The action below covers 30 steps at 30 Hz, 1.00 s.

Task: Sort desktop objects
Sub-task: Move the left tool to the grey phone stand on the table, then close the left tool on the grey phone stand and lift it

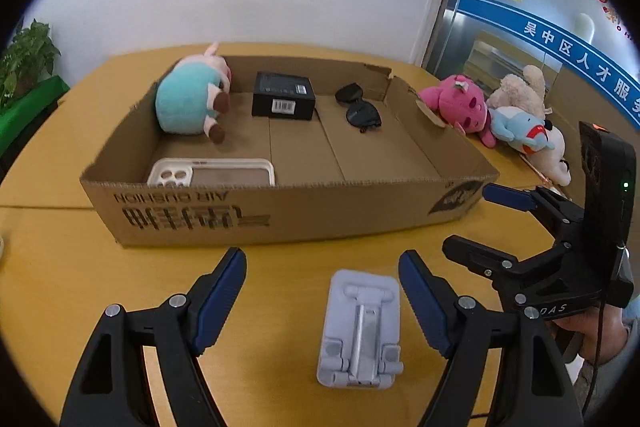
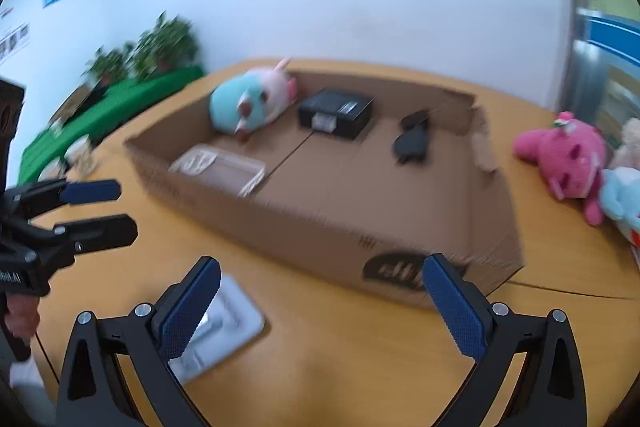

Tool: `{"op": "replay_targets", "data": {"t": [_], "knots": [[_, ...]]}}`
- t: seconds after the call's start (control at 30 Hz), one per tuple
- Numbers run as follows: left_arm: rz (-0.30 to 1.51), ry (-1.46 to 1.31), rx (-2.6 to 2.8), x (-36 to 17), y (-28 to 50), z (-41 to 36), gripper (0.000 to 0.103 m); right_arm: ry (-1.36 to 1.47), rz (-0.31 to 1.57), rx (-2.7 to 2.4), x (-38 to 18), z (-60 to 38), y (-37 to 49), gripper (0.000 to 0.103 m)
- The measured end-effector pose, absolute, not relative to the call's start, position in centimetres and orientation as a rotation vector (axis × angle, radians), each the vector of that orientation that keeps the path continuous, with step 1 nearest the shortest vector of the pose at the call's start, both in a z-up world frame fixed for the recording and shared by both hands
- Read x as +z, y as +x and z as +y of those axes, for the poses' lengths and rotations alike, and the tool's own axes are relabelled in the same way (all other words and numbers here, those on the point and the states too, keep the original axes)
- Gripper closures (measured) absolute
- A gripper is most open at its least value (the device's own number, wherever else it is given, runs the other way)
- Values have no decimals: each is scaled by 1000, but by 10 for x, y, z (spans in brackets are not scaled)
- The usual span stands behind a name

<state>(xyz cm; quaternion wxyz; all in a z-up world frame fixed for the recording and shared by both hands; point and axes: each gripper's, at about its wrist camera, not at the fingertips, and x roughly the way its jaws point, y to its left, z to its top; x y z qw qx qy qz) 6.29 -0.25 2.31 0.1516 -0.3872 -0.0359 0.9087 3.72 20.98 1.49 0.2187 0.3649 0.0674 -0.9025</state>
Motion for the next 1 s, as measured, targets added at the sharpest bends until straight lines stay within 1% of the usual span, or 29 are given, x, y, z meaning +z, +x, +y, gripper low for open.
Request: {"op": "replay_targets", "data": {"t": [0.13, 0.17, 0.27, 0.3, 0.47, 0.53, 0.57, 0.63, 0.7, 0.77, 0.87, 1.0], "knots": [[-64, -1215, 2549, -2, 71, 4, 24, 1097, 215, -2338, -12, 206, 38, 2], [-61, -1245, 2532, -8, 72, 6, 24, 1108, 215, -2317, -17, 205, 37, 4], [-42, -1317, 2493, -24, 73, 12, 24, 1124, 165, -2245, -28, 201, 33, 14], [-28, -1333, 2475, -28, 73, 15, 24, 1122, 151, -2228, -30, 199, 31, 15], [56, -1373, 2415, -43, 77, 25, 25, 1111, 162, -2130, -36, 184, 26, 15], [-1, -1359, 2386, -45, 78, 22, 32, 1109, 182, -2098, -36, 178, 25, 15], [-43, -1361, 2361, -46, 77, 19, 34, 1110, 190, -2086, -36, 176, 24, 15], [-95, -1362, 2312, -47, 76, 13, 42, 1120, 196, -2062, -38, 174, 25, 15], [-100, -1355, 2275, -48, 77, 9, 44, 1122, 194, -2036, -39, 173, 27, 15], [-63, -1352, 2227, -47, 76, 6, 45, 1124, 194, -2017, -40, 172, 31, 15], [53, -1343, 2150, -45, 75, 2, 46, 1133, 212, -1996, -42, 170, 34, 14], [308, -1289, 2080, -44, 79, 0, 47, 1128, 258, -1972, -42, 166, 37, 14]]}}
